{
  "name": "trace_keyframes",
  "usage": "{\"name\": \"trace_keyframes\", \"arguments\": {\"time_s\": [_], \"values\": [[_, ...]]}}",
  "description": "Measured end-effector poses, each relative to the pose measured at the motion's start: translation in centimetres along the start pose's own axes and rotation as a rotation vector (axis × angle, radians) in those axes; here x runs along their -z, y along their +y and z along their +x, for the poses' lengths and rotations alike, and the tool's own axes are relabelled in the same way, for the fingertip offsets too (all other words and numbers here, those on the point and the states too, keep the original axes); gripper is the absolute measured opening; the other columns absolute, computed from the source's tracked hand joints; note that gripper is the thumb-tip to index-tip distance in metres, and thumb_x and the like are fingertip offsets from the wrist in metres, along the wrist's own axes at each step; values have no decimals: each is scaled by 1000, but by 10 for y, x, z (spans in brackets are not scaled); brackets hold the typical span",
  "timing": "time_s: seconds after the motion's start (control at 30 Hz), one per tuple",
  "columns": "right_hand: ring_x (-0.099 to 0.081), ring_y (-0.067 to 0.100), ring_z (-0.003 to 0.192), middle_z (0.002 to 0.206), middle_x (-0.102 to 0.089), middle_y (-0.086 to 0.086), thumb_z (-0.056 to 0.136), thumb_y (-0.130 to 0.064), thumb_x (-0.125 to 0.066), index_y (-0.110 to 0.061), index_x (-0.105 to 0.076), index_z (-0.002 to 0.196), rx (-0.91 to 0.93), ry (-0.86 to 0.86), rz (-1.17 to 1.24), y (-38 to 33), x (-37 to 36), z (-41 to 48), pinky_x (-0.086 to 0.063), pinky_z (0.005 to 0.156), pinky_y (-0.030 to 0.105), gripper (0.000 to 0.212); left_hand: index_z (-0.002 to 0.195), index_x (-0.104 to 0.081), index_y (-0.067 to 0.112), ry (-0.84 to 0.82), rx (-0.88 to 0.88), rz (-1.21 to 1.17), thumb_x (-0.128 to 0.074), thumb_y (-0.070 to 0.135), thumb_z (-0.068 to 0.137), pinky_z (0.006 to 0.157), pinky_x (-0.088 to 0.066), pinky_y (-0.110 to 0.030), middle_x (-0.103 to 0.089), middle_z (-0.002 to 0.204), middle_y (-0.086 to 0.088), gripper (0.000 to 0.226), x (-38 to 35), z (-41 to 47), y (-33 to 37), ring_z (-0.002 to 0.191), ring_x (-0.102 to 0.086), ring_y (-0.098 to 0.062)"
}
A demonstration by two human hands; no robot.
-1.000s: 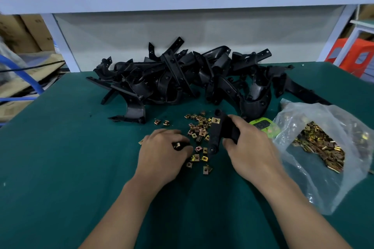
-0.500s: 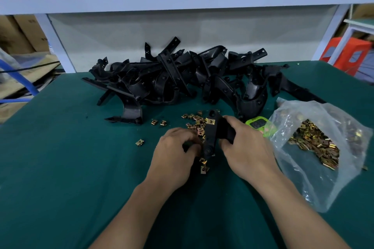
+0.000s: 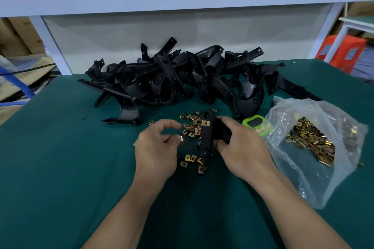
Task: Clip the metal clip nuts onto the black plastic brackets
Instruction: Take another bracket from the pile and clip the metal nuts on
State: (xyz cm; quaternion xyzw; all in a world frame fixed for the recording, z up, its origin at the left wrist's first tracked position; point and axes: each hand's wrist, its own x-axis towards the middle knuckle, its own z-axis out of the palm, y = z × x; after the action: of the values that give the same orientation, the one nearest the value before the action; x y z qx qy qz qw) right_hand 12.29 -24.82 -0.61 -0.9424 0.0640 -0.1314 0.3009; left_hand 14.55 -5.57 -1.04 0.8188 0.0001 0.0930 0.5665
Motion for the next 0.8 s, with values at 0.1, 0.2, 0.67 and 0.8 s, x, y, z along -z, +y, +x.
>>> {"name": "trace_keyframes", "arguments": {"time_s": [0.1,0.2,0.67,0.8], "values": [[-55,16,81,93,-61,-17,88,-26,-66,-46,-52,133,4,1,0,1,0,0,-41,67,31,51,93,-67,40,53,-44,-38,-69,17,94,40,-42,-21,-76,71,13,23,-1,-3,3,39,-44,-7],[-53,16,81,94,-60,-18,88,-28,-67,-46,-51,135,4,9,-9,1,0,-1,-42,69,30,52,89,-73,42,62,-50,-63,-67,15,92,62,-53,-15,-76,81,22,28,-4,-8,3,72,-70,1],[-59,20,81,89,-58,-16,88,-26,-66,-44,-52,133,79,-13,-48,-6,-3,-5,-50,71,35,51,105,-74,40,-41,-127,83,-53,14,105,64,-39,-7,-65,91,17,33,-8,-7,-1,80,-59,2],[-59,22,79,86,-58,-15,86,-26,-66,-43,-53,130,96,-7,-60,-6,-5,-6,-48,69,35,49,124,-70,37,-28,-123,87,-63,15,99,70,-41,-2,-67,91,19,34,-9,-7,-2,85,-60,7]]}}
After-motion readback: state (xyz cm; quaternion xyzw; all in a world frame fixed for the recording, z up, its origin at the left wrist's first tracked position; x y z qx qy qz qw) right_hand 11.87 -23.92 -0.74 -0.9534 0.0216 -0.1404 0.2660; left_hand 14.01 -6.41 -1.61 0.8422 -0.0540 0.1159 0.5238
